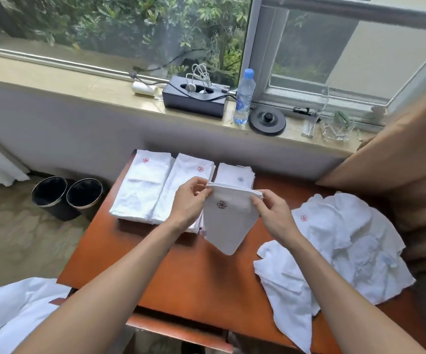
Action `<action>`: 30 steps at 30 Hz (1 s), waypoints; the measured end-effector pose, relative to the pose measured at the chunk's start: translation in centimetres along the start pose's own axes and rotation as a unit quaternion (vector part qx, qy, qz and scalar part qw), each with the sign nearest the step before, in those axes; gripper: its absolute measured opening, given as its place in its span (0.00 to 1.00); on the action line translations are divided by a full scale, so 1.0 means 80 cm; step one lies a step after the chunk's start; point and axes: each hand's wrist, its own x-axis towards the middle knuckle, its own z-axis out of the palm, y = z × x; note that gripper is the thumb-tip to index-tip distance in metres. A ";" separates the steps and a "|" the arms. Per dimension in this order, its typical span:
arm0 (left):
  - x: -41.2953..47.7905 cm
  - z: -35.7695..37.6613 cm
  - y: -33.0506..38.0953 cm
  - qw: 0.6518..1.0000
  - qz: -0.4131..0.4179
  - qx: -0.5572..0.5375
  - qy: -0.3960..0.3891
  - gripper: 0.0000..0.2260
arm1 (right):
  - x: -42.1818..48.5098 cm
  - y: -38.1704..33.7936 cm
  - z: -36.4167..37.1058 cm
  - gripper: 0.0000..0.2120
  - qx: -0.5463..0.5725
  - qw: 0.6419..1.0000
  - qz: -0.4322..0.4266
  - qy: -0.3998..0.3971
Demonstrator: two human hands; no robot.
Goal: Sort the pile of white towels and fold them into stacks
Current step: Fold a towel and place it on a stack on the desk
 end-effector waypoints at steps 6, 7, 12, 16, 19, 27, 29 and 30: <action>0.075 0.029 0.006 1.000 0.000 0.002 0.000 0.06 | 0.070 0.010 -0.017 0.07 -0.008 1.000 -0.002 0.006; 0.089 0.036 0.007 1.000 -0.001 0.003 -0.001 0.07 | 0.084 0.014 -0.021 0.08 -0.007 1.000 -0.002 0.008; 0.163 0.065 0.005 1.000 -0.020 0.007 -0.021 0.06 | 0.154 0.044 -0.029 0.09 -0.002 1.000 0.016 0.013; 0.218 0.086 -0.017 0.999 -0.031 0.035 -0.028 0.04 | 0.209 0.079 -0.026 0.12 -0.001 0.999 0.035 0.012; 0.255 0.102 -0.039 0.997 -0.050 0.051 -0.032 0.03 | 0.246 0.110 -0.023 0.10 0.004 0.998 0.055 0.013; 0.327 0.127 -0.104 0.990 -0.090 0.106 -0.030 0.01 | 0.307 0.176 0.004 0.07 0.042 0.992 0.118 -0.008; 0.338 0.132 -0.115 0.986 -0.091 0.135 -0.031 0.01 | 0.313 0.185 0.011 0.11 0.051 0.988 0.145 -0.012; 0.342 0.134 -0.120 0.984 -0.093 0.149 -0.033 0.01 | 0.313 0.189 0.015 0.14 0.056 0.986 0.159 -0.017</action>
